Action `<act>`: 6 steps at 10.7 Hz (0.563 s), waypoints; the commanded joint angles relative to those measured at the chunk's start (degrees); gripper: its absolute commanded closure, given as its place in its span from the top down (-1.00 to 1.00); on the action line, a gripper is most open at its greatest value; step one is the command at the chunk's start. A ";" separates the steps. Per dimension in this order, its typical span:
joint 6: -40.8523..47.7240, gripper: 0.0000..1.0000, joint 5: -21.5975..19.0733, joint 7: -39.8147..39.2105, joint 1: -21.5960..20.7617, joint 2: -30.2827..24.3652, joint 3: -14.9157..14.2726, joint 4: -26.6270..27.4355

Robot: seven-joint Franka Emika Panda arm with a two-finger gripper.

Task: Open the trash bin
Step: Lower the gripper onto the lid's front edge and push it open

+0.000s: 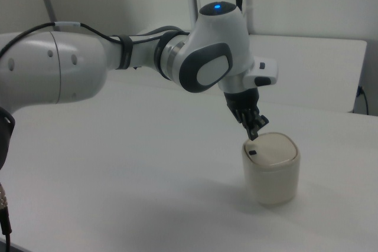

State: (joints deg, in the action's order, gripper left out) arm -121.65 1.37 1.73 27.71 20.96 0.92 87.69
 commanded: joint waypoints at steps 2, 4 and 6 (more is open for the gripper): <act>-1.66 -0.97 0.65 0.99 -0.03 0.22 -1.19 2.22; -1.66 -0.96 0.65 0.99 -0.03 0.66 -1.19 2.22; -1.58 -0.96 0.65 0.99 -0.03 1.45 -1.19 2.14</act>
State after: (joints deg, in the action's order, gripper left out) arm -121.79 1.46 1.73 27.95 22.30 -0.04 88.63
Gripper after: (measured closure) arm 0.978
